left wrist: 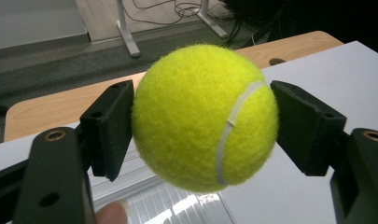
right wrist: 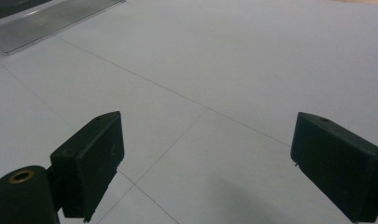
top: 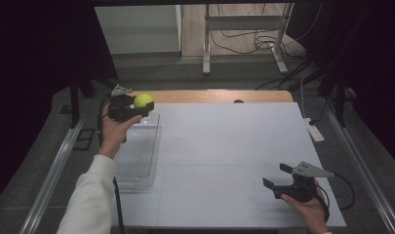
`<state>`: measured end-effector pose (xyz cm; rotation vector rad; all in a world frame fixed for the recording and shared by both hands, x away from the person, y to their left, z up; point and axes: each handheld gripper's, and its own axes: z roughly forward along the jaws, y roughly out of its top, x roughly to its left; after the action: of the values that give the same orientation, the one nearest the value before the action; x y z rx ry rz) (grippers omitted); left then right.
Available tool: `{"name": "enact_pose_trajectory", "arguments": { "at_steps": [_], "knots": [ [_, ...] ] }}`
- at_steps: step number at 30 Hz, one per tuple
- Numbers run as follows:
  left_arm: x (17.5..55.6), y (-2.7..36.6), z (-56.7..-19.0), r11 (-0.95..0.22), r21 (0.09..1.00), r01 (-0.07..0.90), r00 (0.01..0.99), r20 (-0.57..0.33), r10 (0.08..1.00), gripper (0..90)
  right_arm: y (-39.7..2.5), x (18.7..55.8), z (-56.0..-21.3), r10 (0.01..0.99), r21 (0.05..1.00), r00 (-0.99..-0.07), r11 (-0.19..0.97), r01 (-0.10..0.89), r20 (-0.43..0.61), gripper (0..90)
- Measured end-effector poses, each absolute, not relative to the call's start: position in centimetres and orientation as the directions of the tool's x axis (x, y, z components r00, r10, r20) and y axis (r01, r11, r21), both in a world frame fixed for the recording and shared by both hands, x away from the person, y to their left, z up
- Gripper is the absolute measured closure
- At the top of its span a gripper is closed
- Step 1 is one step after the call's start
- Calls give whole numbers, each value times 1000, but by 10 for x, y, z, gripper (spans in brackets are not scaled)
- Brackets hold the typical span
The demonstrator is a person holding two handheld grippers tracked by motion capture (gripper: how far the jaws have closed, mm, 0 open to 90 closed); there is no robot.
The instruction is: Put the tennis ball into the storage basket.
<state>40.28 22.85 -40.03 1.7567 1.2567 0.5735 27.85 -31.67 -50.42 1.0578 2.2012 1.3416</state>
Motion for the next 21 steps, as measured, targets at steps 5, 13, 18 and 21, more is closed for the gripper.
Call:
{"name": "enact_pose_trajectory", "arguments": {
  "at_steps": [5, 13, 18, 21],
  "knots": [
    [404, 233, -401, -105, 852, 513, 373, -111, 921, 266, -317, 279, -505, 749, 869, -658, 272, 414, 79, 97],
    [406, 242, -403, -89, 847, 525, 344, -115, 932, 266, -316, 278, -505, 748, 869, -659, 273, 413, 78, 97],
    [407, 246, -403, -86, 844, 529, 332, -112, 936, 266, -317, 279, -505, 748, 869, -659, 273, 413, 79, 97],
    [408, 249, -403, -83, 845, 528, 326, -111, 939, 266, -317, 279, -505, 749, 869, -658, 273, 413, 78, 97]
  ]
}}
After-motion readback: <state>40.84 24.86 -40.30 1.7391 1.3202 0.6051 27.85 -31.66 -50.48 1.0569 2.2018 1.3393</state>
